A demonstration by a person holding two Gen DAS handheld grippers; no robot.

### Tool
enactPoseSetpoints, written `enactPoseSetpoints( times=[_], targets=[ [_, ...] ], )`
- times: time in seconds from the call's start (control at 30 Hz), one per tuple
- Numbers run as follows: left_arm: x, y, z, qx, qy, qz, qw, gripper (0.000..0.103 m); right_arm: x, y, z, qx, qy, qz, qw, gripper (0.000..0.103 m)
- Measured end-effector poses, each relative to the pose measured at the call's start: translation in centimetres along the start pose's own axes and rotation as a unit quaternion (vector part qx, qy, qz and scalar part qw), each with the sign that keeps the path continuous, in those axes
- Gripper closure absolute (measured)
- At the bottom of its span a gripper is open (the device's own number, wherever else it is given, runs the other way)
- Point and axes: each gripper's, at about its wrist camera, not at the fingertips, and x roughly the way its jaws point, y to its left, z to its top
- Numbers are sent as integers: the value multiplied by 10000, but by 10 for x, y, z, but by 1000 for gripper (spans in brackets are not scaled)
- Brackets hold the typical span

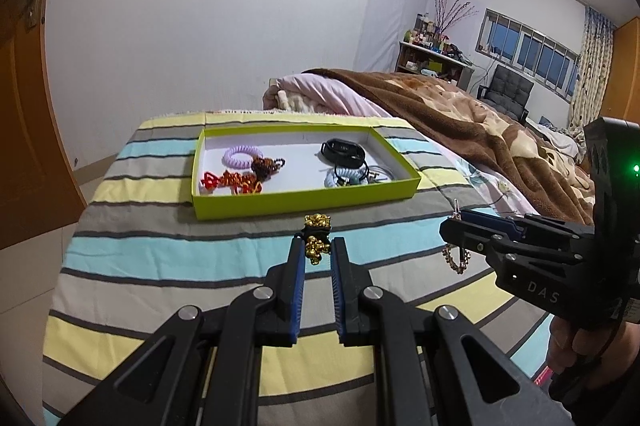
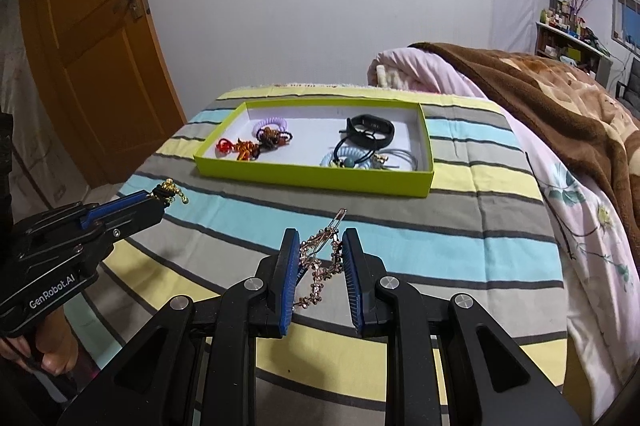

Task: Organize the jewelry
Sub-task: 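Carry both items into the green box and open both tools to release them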

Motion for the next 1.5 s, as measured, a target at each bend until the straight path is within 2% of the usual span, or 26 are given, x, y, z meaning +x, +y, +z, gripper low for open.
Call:
enactPoseSetpoints(
  times=[0.5, 0.83, 1.2, 1.5],
  targets=[
    [22, 11, 37, 157, -193, -50, 9997, 90, 16, -9, 36, -6, -134, 119, 9998, 80],
    [53, 34, 58, 189, -175, 123, 9996, 90, 48, -9, 60, -67, -77, 203, 9997, 80],
    [106, 63, 78, 96, 76, 298, 9995, 90, 106, -6, 87, -112, 141, 317, 9993, 80],
    [141, 83, 73, -60, 377, 445, 9983, 90, 156, -5, 92, -154, 456, 337, 9983, 80]
  ],
)
